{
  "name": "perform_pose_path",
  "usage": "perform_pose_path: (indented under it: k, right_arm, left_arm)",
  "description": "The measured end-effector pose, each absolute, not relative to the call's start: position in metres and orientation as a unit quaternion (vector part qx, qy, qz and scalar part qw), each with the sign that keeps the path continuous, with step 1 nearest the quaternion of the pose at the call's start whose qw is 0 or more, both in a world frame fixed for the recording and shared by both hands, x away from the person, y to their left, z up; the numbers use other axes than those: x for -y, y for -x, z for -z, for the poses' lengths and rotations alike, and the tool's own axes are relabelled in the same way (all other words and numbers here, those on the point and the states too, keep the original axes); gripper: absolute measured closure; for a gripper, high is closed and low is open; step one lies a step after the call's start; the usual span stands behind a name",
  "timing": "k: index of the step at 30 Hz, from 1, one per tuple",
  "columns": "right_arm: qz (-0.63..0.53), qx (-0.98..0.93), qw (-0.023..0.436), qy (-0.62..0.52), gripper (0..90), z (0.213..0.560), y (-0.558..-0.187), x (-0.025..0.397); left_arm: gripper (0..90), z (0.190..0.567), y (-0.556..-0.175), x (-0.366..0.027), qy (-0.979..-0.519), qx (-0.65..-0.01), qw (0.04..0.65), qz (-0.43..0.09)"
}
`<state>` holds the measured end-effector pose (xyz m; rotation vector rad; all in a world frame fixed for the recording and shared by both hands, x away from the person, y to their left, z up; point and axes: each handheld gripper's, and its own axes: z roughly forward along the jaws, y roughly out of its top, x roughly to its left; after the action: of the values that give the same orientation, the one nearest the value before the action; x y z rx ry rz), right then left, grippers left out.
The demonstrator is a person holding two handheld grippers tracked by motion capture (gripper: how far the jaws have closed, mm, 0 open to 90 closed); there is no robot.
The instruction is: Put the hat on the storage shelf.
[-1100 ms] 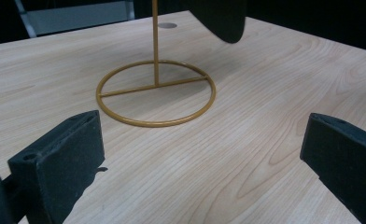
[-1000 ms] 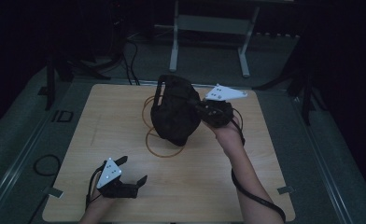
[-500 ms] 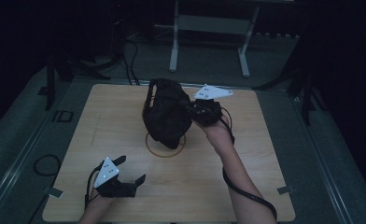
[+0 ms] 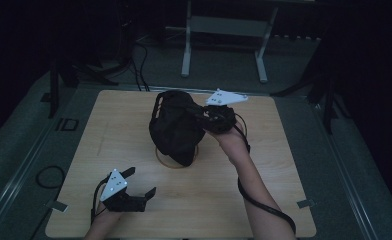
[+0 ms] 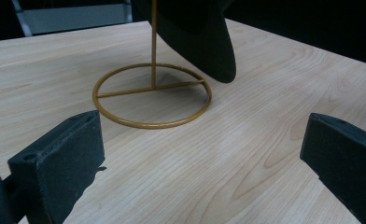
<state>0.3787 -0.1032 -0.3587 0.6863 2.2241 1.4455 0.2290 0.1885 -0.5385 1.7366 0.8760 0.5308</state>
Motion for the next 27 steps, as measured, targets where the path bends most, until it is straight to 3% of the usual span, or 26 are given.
perform_pose_path:
  k: [15,27]
  right_arm:
    - [-0.518,-0.797,0.193,-0.242,60.4,0.356,-0.37,0.112]
    - [-0.519,-0.797,0.184,-0.248,44.5,0.365,-0.36,0.13]
  left_arm:
    - [0.1,0.539,-0.229,-0.187,-0.729,-0.368,0.533,-0.221]
    - [0.2,0.539,-0.228,-0.187,-0.731,-0.367,0.53,-0.222]
